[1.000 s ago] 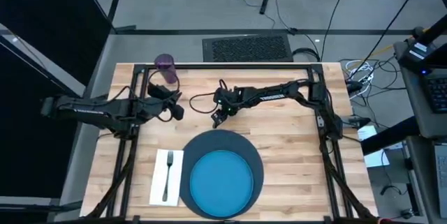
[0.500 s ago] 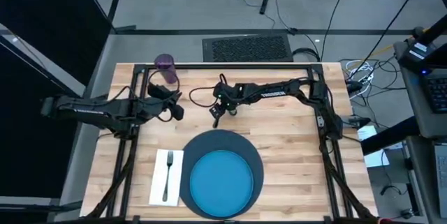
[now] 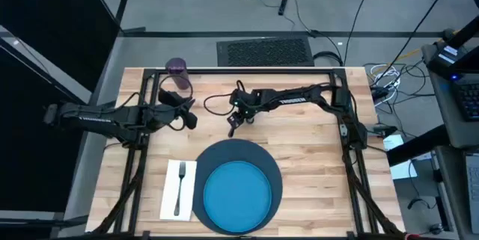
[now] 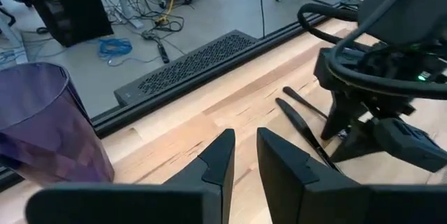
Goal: Set table place
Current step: Move the silver knife to the middle right of the table
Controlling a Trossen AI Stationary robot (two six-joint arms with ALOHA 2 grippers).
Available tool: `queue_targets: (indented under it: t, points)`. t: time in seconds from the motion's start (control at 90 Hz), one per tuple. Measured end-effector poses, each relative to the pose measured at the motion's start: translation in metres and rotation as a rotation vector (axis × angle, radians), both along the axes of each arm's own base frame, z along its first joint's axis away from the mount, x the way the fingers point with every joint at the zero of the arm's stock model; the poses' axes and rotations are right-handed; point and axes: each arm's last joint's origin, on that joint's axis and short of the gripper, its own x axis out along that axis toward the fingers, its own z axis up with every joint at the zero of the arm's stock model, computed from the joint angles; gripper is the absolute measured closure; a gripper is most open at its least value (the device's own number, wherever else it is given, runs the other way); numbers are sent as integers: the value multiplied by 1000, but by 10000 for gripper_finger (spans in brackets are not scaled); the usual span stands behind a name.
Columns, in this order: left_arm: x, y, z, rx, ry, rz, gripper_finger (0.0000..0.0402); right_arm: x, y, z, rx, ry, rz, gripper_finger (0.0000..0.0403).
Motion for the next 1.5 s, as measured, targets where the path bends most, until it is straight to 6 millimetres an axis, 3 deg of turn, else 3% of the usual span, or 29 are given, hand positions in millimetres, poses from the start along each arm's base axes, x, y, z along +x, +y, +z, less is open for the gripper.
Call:
queue_targets:
  t: [0.533, 0.989, 1.5]
  points:
    - [0, 0, 0, -8, -2, -9, 355, 2, -3, -2, 2, -15, 53, 216]
    - [0, 0, 0, -9, -3, -9, 355, 2, -2, -1, 51, -50, 220, 216]
    - [0, 0, 0, -10, -3, -8, 355, 6, 15, -1, 133, -47, -12, 216]
